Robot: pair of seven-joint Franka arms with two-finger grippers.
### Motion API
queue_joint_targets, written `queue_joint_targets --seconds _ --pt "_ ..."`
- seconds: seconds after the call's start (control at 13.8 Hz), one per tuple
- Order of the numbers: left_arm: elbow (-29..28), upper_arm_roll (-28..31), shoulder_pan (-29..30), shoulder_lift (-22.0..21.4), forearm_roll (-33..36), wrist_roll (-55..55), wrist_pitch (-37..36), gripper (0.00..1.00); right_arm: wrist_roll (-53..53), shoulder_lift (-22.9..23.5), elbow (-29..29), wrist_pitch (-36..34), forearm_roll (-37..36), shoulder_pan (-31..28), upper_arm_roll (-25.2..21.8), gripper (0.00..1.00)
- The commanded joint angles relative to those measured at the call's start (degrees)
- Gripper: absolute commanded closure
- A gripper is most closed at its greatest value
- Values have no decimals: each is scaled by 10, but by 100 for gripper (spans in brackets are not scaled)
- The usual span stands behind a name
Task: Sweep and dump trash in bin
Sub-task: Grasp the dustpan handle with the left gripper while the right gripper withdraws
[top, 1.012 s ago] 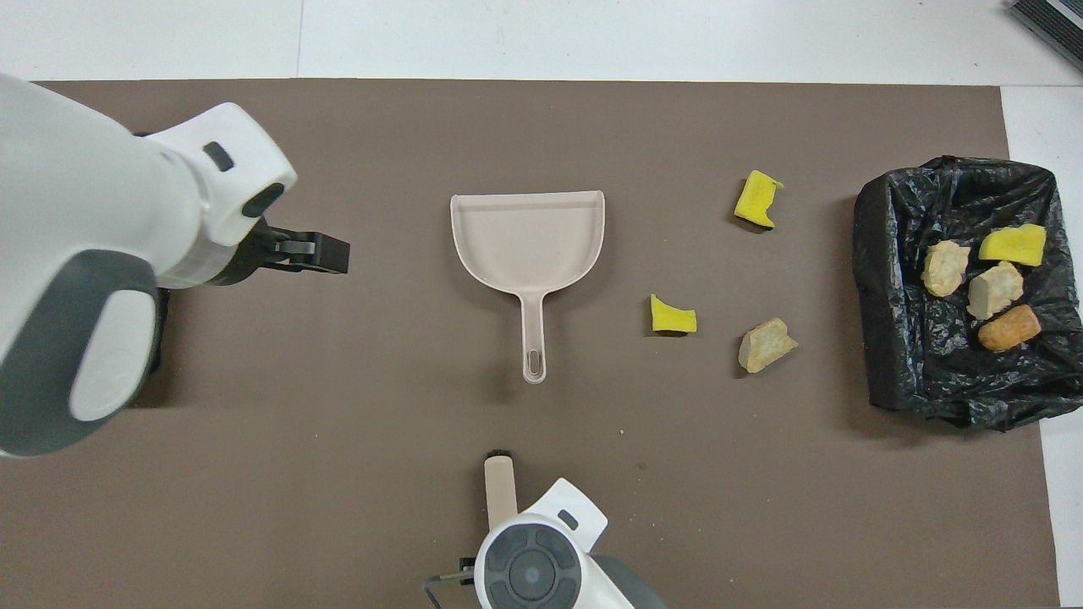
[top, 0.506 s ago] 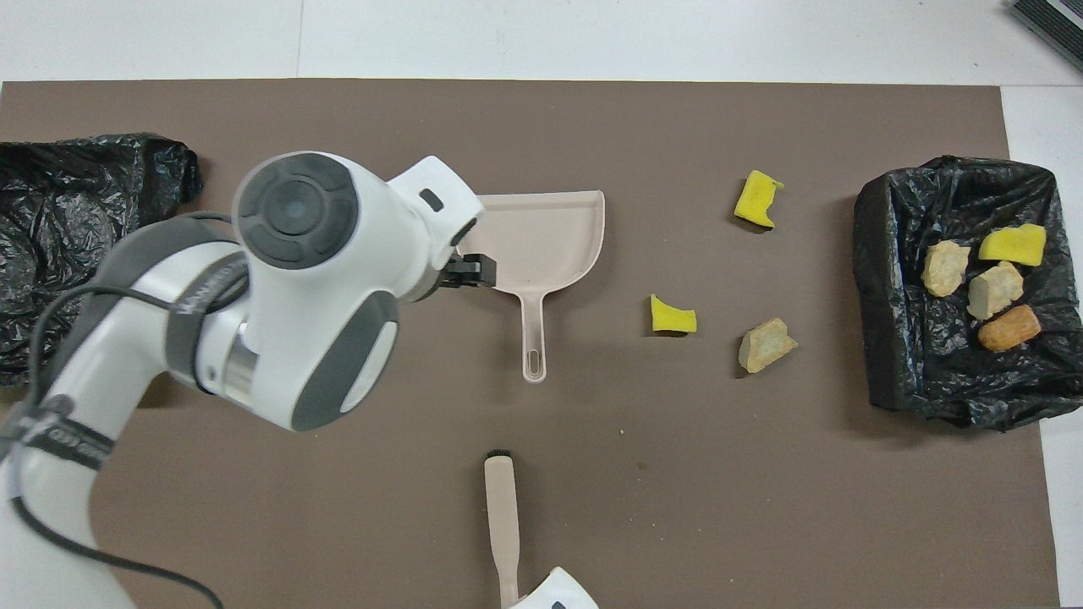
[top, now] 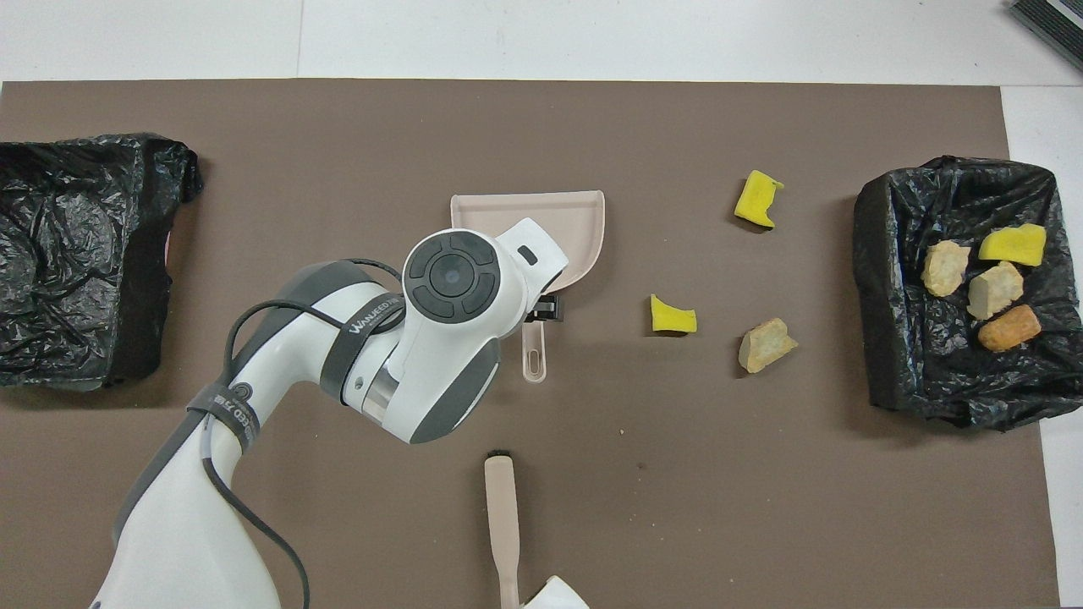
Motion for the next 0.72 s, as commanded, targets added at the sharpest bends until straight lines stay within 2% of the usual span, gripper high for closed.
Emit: queue_joint_targets --seconds 0.0,0.14,0.36,0.43,0.51,0.65 --pt "-21 10 -18 -14 -4 -18 19 0 -17 0 -9 22 12 -3 -1 42" --pt "-18 10 -43 21 -4 -51 54 0 -28 4 -7 22 12 -6 -1 52" --pt "-20 10 -47 32 -3 -68 76 0 -31 9 -2 12 12 -19 -2 90" --pt "-20 10 -47 31 -3 -68 75 0 -30 6 -2 9 12 -27 -2 100" --pt "-20 11 -47 30 -3 -68 68 0 -25 -1 -1 5 12 -36 -2 100" --pt "-17 11 -47 28 -1 -68 49 10 -22 -17 2 -37 12 -49 -3 100"
